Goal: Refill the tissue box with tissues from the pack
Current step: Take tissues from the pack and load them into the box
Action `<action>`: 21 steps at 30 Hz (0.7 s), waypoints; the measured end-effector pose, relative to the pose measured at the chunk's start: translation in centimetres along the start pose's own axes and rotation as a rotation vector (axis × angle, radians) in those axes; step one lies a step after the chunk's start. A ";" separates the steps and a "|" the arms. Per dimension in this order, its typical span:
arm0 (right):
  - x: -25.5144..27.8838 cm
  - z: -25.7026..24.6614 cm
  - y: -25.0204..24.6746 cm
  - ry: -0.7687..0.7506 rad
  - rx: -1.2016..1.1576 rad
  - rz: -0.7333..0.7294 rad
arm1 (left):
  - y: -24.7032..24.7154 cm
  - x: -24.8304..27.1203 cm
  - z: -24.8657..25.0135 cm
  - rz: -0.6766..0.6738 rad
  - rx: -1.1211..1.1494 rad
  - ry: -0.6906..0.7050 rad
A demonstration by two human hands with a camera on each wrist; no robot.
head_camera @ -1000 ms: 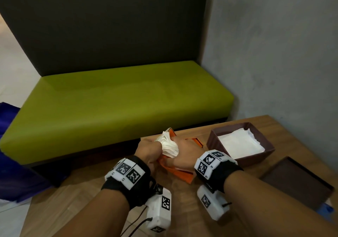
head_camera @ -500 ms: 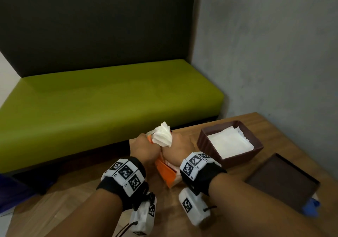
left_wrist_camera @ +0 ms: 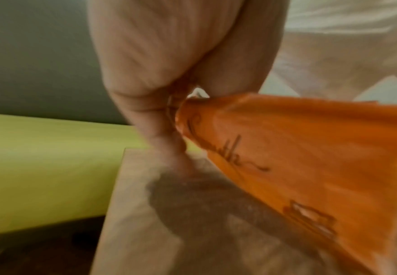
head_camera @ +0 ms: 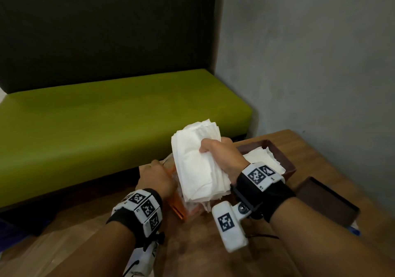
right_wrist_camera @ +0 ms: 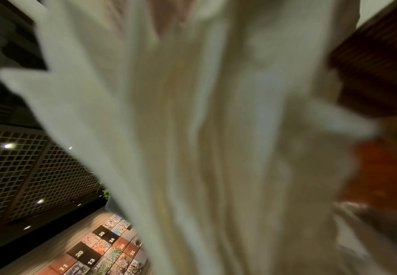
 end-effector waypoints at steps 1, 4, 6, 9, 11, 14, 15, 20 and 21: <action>0.2 -0.3 -0.5 -0.012 -0.024 -0.007 | -0.7 0.2 0.3 0.003 -0.015 0.006; 0.2 -0.6 -2.4 -0.047 -0.120 0.000 | -5.5 0.6 2.2 0.254 0.223 0.114; 0.1 -0.7 -3.5 -0.057 -0.226 0.005 | -7.4 1.6 4.7 0.198 0.459 0.220; 0.3 -1.1 -4.1 -0.075 -0.416 -0.023 | -4.8 4.2 10.2 -0.347 0.732 0.252; 0.5 -1.3 -4.5 -0.098 -0.468 -0.032 | -3.2 5.8 13.4 -0.539 0.867 0.311; 0.5 -0.9 -6.3 -0.094 -0.516 -0.032 | -2.0 5.7 15.4 -0.519 1.004 0.368; 0.5 -0.8 -6.8 -0.099 -0.525 -0.042 | -1.7 5.5 15.9 -0.481 0.995 0.392; 1.0 -0.8 -8.7 -0.177 -0.501 -0.033 | -0.9 5.3 17.5 -0.333 0.852 0.533; 1.0 -1.1 -9.7 -0.206 -0.489 0.005 | -0.9 5.2 17.7 -0.352 0.818 0.560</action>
Point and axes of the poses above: each hand's wrist, its own x-axis away from the middle knuckle, its own y-axis out of the palm, z = x × y, the point moved 7 cm from there along -x, towards the middle knuckle, and after that the axes turned 2 degrees about z, right-handed, at the moved point
